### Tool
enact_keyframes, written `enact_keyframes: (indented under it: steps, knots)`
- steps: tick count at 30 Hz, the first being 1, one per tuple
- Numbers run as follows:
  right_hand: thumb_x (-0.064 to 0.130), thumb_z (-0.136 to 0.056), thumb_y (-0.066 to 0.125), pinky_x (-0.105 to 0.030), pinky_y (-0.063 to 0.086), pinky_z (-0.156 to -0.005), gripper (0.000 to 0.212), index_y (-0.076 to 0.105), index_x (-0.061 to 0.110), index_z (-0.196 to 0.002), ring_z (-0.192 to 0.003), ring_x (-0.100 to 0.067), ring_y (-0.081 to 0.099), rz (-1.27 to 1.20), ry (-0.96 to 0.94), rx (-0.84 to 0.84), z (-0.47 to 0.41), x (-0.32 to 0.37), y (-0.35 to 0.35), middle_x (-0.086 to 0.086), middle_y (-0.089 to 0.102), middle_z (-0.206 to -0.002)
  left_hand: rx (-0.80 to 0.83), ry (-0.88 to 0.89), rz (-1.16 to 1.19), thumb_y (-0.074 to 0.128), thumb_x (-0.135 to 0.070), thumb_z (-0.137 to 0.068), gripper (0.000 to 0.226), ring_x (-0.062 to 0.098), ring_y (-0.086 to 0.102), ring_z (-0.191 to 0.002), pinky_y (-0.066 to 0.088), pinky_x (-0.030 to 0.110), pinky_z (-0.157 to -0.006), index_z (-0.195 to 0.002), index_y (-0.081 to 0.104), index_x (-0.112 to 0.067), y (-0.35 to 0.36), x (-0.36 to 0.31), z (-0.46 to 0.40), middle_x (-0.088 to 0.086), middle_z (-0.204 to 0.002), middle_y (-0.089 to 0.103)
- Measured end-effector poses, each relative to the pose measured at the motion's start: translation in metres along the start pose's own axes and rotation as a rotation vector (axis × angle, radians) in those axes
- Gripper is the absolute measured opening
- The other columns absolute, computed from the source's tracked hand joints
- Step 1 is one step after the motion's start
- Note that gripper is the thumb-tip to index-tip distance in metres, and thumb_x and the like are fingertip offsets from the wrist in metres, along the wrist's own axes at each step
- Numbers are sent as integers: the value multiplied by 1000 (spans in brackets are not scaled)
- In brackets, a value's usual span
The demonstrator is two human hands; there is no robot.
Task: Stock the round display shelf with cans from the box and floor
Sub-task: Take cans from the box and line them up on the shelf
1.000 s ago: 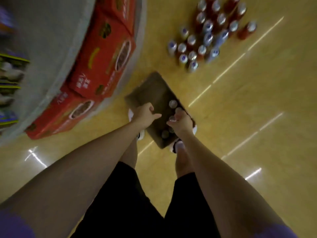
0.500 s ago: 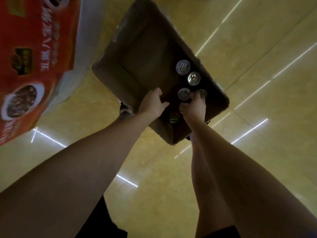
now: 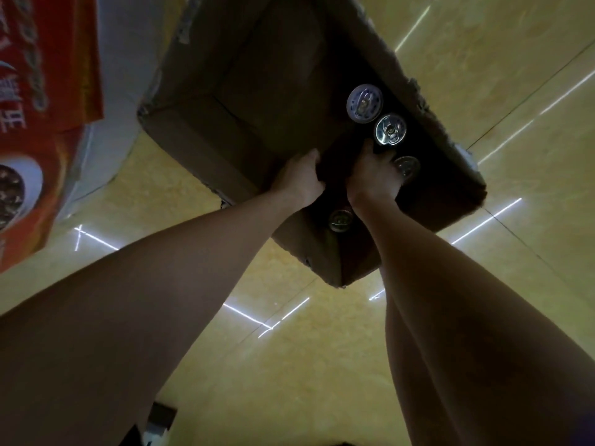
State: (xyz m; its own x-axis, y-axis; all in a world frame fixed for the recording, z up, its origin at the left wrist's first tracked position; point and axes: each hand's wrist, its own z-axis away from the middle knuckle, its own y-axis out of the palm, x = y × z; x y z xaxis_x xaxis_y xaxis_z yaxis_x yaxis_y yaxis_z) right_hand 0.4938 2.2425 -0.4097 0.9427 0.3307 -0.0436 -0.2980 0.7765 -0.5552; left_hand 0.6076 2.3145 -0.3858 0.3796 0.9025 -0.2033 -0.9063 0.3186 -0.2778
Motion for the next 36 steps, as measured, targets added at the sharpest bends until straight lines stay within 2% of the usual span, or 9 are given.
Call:
enact_keyframes:
  steps: [2, 5, 13, 18, 22, 27, 30, 33, 36]
  knots:
    - [37, -82, 73, -40, 47, -77, 69, 37, 20, -138, -106, -38, 60, -12, -28, 65, 0, -5, -10, -21, 51, -127, -10, 21, -29, 66, -14, -88, 35, 29, 57, -114, 49, 40, -95, -120, 53, -13, -9, 1, 6, 10, -123, 58]
    - [56, -64, 75, -39, 54, -77, 65, 51, 28, -117, -97, -31, 64, -127, -53, 143, 16, -1, -35, -9, 64, -113, -22, 41, -45, 65, -14, -88, 37, 30, 57, -115, 51, 41, -95, -122, 52, -12, -28, 1, 22, 11, -126, 58]
    - [49, -67, 78, -37, 51, -79, 58, 53, 28, -115, -94, -33, 62, -139, -245, 157, 103, 31, -133, -9, 54, -115, -77, 113, -73, 64, -3, -85, 44, 32, 53, -120, 50, 49, -94, -124, 48, -17, -88, -8, 111, 7, -132, 51]
    - [65, -60, 74, -32, 49, -71, 56, 60, 28, -101, -91, -24, 62, -226, -352, 98, 169, 46, -222, -2, 63, -102, -144, 169, -56, 70, -4, -74, 71, 34, 54, -116, 49, 49, -91, -133, 40, -29, -131, -22, 187, 6, -129, 51]
    - [55, -59, 80, -31, 50, -75, 59, 65, 27, -109, -95, -22, 62, -257, -388, 0, 241, 56, -306, -2, 64, -103, -157, 318, 26, 84, -13, -64, 90, 28, 53, -119, 49, 41, -91, -138, 39, -32, -183, -56, 256, 4, -133, 53]
    - [38, -65, 84, -32, 48, -83, 68, 58, 23, -125, -105, -27, 57, -292, -434, -102, 337, 66, -407, -7, 55, -105, -256, 486, 74, 88, -20, -62, 78, 22, 58, -114, 49, 38, -93, -128, 49, -33, -255, -104, 344, -2, -126, 61]
    - [18, -64, 85, -31, 45, -89, 83, 48, 15, -139, -117, -29, 55, -333, -470, -133, 379, 57, -459, -12, 59, -125, -318, 522, 85, 90, -16, -59, 81, 25, 59, -116, 49, 36, -94, -130, 52, -24, -296, -128, 393, 4, -126, 63]
    - [6, -59, 82, -33, 48, -87, 82, 46, 10, -133, -116, -31, 54, -283, -496, -217, 411, 42, -502, -12, 56, -127, -381, 572, 107, 92, -13, -54, 89, 22, 57, -119, 48, 35, -96, -133, 51, -20, -333, -151, 446, 5, -129, 63]
    - [10, -65, 80, -39, 50, -86, 69, 49, 8, -127, -109, -32, 58, -261, -545, -358, 444, 30, -547, -13, 62, -118, -434, 594, 178, 95, -13, -50, 103, 22, 52, -125, 44, 28, -97, -141, 47, -17, -366, -176, 502, 4, -135, 59]
